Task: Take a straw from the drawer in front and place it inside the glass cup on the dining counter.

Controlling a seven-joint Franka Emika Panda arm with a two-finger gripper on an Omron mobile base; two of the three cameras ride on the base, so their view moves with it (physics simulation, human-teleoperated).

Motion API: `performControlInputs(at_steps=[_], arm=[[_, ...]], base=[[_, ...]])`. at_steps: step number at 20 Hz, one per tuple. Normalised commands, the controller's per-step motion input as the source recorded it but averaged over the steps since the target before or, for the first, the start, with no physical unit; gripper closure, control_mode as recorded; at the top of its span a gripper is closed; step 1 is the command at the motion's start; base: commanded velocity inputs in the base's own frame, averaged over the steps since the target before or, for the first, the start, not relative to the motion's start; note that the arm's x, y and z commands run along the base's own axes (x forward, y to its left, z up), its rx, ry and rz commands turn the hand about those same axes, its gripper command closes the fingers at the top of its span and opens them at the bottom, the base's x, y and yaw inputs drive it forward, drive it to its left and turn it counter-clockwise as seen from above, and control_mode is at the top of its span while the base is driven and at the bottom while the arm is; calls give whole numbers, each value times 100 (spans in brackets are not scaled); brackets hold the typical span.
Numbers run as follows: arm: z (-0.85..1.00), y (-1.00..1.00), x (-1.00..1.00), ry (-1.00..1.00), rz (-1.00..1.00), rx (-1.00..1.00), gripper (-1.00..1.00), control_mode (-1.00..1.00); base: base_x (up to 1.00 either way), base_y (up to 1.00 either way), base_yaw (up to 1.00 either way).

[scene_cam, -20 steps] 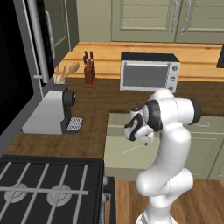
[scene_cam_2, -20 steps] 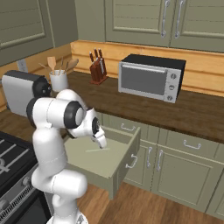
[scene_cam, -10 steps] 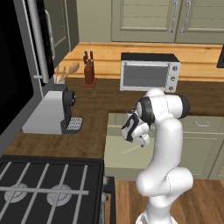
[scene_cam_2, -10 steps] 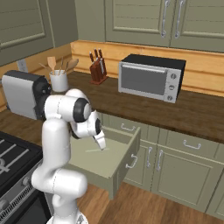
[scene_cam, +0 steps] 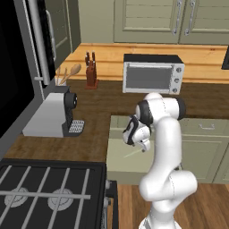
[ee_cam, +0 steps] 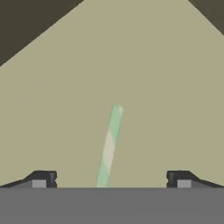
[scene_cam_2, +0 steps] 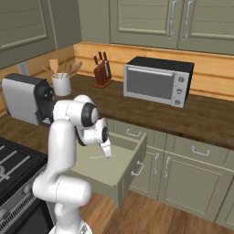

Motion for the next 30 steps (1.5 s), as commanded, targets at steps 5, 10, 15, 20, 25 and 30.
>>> performControlInputs(at_steps=[5,10,15,20,25,30], arm=[[-22,-4,12,0,-6,1,-100,-100],[-22,-1,0,0,-6,0,-100,-100],[-28,-6,1,0,-5,0,-100,-100],[-37,-13,2,0,-3,2,-100,-100],[-47,-23,-13,0,-1,3,-100,-100],[-60,-41,-40,0,-1,3,-100,-100]], base=[[0,0,0],[0,0,0],[0,0,0],[0,0,0],[0,0,0],[0,0,0]])
